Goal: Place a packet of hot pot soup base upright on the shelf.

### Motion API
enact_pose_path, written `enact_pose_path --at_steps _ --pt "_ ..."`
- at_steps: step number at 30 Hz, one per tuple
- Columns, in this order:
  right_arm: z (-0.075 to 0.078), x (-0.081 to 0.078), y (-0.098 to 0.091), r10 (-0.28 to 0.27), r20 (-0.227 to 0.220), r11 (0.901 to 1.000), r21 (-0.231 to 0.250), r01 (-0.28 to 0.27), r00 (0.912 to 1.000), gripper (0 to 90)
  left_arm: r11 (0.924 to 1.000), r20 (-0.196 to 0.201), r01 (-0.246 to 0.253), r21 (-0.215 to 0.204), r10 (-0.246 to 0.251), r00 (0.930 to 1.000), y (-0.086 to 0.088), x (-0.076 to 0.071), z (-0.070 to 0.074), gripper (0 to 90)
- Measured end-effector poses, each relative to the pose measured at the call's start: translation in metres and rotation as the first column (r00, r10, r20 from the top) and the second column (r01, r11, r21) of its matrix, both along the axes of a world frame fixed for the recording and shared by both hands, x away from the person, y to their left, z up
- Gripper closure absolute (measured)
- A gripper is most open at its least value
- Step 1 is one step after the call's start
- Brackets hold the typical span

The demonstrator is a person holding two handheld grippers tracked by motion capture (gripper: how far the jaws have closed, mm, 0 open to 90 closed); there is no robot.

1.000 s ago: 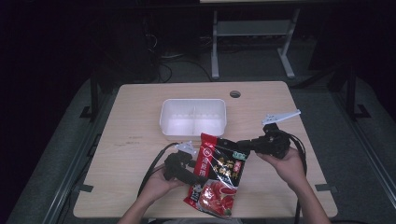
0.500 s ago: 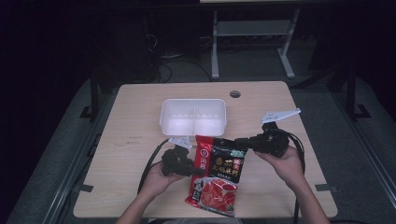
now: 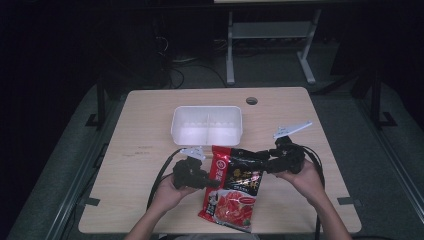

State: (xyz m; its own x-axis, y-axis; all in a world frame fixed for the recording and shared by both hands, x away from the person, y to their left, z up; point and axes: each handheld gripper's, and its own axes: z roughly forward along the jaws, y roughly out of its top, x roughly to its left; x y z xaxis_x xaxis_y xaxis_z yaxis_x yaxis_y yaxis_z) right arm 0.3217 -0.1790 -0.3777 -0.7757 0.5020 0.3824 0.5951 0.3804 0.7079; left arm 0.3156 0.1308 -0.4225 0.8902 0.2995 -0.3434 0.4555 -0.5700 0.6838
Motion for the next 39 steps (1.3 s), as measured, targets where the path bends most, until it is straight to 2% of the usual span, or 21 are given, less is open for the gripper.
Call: enact_pose_path --at_steps 3,5,7,8,9,10,15,16,20,28,32,35,37,39 --pt "-0.006 0.002 0.007 0.027 -0.019 0.9996 -0.003 -0.028 0.9994 39.7 1.0000 0.007 0.002 0.000 -0.002 1.0000 0.000 0.000 0.000 71.5" --pt "-0.008 0.003 0.012 0.048 -0.034 0.9987 -0.015 -0.048 0.9983 43.3 1.0000 0.014 0.001 0.002 -0.001 0.9999 0.000 -0.001 0.000 71.5" --pt "-0.009 0.003 0.015 0.074 -0.043 0.9972 -0.009 -0.075 0.9963 51.1 1.0000 0.019 -0.001 0.008 0.001 0.9998 0.000 -0.002 0.001 71.3" --pt "-0.009 0.003 0.016 0.070 -0.040 0.9974 -0.013 -0.070 0.9968 54.4 0.9999 0.019 0.001 0.012 -0.001 0.9998 0.001 -0.002 0.001 70.9" --pt "-0.008 0.004 0.015 0.064 -0.047 0.9979 0.000 -0.064 0.9968 61.7 0.9999 0.021 0.001 0.015 -0.001 0.9998 0.001 -0.002 0.001 70.1" --pt "-0.008 0.004 0.015 0.064 -0.060 0.9980 0.005 -0.063 0.9961 64.0 0.9999 0.025 -0.003 0.015 0.003 0.9997 0.002 -0.003 0.002 69.5" --pt "-0.004 0.003 0.015 0.072 -0.061 0.9974 0.003 -0.072 0.9955 70.3 0.9995 0.063 -0.016 0.027 0.014 0.9979 0.006 -0.007 0.004 64.7" --pt "-0.002 0.001 0.016 0.073 -0.054 0.9973 -0.006 -0.073 0.9959 71.4 0.9995 0.065 -0.015 0.028 0.014 0.9978 0.007 -0.008 0.004 58.8" --pt "0.001 -0.001 0.017 0.077 -0.050 0.9970 -0.008 -0.077 0.9958 71.8 0.9975 0.102 -0.031 0.063 0.025 0.9945 0.016 -0.017 0.003 53.0" --pt "0.007 -0.001 0.016 0.052 -0.039 0.9986 0.000 -0.052 0.9979 71.8 0.9932 0.136 -0.059 0.100 0.045 0.9897 0.035 -0.030 0.004 48.7" --pt "0.017 -0.001 0.016 0.043 -0.019 0.9989 -0.018 -0.044 0.9989 71.7 0.9864 0.167 -0.085 0.140 0.061 0.9840 0.046 -0.037 0.005 47.6" --pt "0.023 -0.001 0.017 0.045 -0.006 0.9986 -0.028 -0.045 0.9990 71.6 0.9844 0.178 -0.092 0.150 0.064 0.9819 0.049 -0.040 0.004 47.2" --pt "0.029 -0.001 0.019 0.047 0.005 0.9982 -0.037 -0.047 0.9989 71.4 0.9835 0.172 -0.106 0.147 0.080 0.9819 0.054 -0.043 0.003 45.2" --pt "0.035 -0.001 0.021 0.052 0.014 0.9980 -0.036 -0.052 0.9985 71.0 0.9806 0.192 -0.116 0.158 0.085 0.9777 0.056 -0.046 0.004 44.9"
